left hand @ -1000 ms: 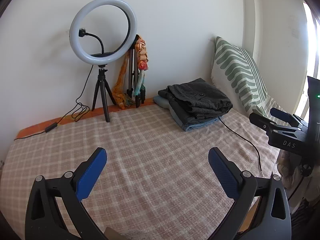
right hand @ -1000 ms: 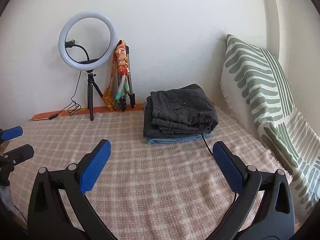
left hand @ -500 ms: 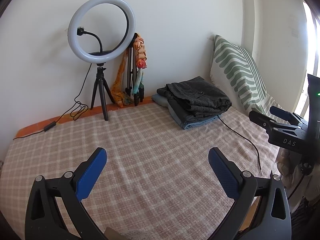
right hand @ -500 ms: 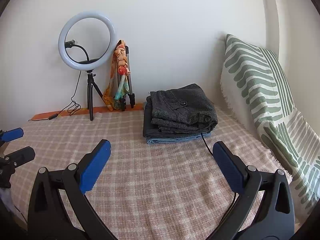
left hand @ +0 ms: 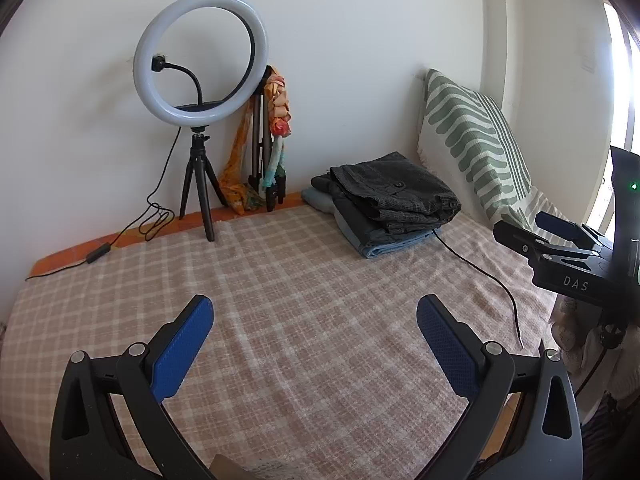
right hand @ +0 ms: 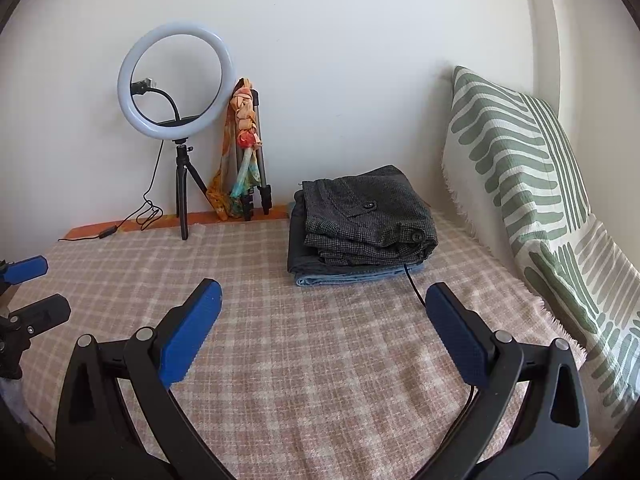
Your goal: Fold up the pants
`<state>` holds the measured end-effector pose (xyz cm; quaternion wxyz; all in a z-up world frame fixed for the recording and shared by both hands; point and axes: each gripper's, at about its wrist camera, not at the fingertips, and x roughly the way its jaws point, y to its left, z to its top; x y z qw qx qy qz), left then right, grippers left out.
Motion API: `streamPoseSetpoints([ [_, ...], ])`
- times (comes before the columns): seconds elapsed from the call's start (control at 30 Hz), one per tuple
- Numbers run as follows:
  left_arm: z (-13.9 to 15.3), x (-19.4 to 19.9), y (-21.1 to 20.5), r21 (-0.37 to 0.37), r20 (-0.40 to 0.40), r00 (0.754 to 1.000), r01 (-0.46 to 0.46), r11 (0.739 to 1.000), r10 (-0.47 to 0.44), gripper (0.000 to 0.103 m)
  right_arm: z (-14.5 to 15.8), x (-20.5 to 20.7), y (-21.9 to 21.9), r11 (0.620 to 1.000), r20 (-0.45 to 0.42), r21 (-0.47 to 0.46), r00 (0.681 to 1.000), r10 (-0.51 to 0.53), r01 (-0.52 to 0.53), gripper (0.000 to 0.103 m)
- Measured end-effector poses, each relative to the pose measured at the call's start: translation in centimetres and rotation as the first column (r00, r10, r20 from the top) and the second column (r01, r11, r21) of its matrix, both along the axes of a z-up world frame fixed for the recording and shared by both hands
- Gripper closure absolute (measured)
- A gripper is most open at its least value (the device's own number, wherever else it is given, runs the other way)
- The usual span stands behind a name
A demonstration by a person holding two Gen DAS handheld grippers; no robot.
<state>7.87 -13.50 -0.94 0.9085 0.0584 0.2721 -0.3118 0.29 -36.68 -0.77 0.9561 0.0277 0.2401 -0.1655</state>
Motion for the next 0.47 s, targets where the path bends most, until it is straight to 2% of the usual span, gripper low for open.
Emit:
streamPoseSetpoints([
  [0.47, -0.05, -0.56, 0.30, -0.028, 0.012, 1.000, 0.023, 0.999, -0.023, 0.002, -0.28, 0.14, 0.37, 1.000, -0.004, 0.008, 1.000, 0.011, -0.011, 0.000],
])
